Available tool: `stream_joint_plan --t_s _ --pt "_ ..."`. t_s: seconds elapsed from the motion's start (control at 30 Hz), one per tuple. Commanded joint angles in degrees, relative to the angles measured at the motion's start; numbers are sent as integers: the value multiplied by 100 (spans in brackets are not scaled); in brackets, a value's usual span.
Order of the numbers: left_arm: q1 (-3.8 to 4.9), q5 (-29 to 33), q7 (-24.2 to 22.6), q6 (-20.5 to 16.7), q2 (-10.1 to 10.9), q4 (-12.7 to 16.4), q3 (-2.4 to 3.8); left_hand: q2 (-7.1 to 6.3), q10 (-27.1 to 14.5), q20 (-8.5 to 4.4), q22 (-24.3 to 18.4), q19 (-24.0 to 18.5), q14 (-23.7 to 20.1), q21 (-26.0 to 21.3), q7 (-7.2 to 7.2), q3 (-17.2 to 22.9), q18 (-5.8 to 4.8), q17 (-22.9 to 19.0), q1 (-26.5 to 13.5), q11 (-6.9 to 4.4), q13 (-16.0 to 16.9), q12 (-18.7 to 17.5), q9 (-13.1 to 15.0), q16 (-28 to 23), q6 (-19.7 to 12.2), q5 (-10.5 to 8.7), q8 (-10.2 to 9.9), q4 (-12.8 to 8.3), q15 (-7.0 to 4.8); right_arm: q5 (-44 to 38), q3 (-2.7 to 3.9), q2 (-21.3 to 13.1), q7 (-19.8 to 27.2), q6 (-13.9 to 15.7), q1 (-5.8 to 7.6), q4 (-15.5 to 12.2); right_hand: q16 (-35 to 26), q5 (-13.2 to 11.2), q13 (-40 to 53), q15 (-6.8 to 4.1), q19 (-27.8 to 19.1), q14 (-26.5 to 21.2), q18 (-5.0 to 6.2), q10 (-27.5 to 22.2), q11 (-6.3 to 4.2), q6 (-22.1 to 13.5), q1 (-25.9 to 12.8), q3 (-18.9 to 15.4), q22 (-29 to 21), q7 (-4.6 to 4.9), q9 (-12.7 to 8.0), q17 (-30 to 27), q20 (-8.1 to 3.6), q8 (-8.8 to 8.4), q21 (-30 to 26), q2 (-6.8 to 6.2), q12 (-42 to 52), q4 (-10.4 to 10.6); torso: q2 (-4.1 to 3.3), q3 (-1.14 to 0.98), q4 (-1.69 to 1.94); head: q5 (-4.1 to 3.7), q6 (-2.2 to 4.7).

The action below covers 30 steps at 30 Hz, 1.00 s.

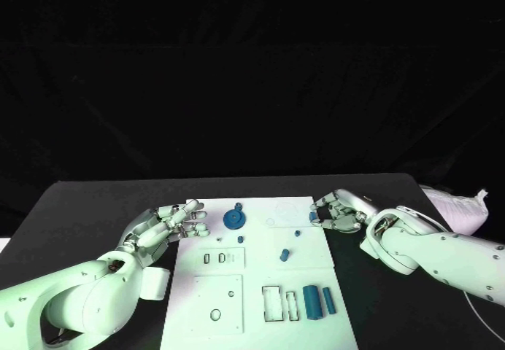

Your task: Assemble the parts on the task board

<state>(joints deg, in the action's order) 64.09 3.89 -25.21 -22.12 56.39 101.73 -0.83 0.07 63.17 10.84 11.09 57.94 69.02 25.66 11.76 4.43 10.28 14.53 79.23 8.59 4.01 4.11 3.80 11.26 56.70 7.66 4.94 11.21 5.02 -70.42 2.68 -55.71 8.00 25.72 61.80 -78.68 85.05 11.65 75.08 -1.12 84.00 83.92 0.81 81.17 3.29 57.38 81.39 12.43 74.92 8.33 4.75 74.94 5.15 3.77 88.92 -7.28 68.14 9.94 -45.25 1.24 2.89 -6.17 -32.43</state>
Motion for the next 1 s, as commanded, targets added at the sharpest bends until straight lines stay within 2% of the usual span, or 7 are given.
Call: stream_joint_plan --t_s 0.03,0.3,1.0 --pt "0 12 -36 116 -9 8 2 2 -6 27 9 6 -14 27 34 3 8 6 38 6 -6 -36 -2 -34 5 -15 -26 -38 15 -89 0 31 -20 -138 -6 32 27 -45 113 26 421 423 -23 35 -14 95 41 24 1285 1 17 620 49 49 7 85 36 -60 0 0 -2 3 -3" --pt "0 12 -30 119 -10 9 2 2 -6 27 9 6 -14 27 34 3 8 6 38 6 -6 -36 -2 -34 5 -15 -26 -38 15 -142 0 88 -62 -206 -7 105 42 -86 140 -8 437 429 -28 56 -56 317 122 92 1305 -54 52 654 25 99 16 208 74 -150 1 -3 0 9 -12" --pt "0 12 -7 127 -6 8 2 9 -2 26 11 2 -12 31 32 12 9 21 47 3 -5 -37 -2 -46 11 -15 -33 -52 12 -265 1 161 -225 -220 -7 127 56 -194 151 -24 453 435 -34 72 -69 355 73 67 1325 -63 46 684 1 54 25 213 87 -185 2 -4 0 12 -21"
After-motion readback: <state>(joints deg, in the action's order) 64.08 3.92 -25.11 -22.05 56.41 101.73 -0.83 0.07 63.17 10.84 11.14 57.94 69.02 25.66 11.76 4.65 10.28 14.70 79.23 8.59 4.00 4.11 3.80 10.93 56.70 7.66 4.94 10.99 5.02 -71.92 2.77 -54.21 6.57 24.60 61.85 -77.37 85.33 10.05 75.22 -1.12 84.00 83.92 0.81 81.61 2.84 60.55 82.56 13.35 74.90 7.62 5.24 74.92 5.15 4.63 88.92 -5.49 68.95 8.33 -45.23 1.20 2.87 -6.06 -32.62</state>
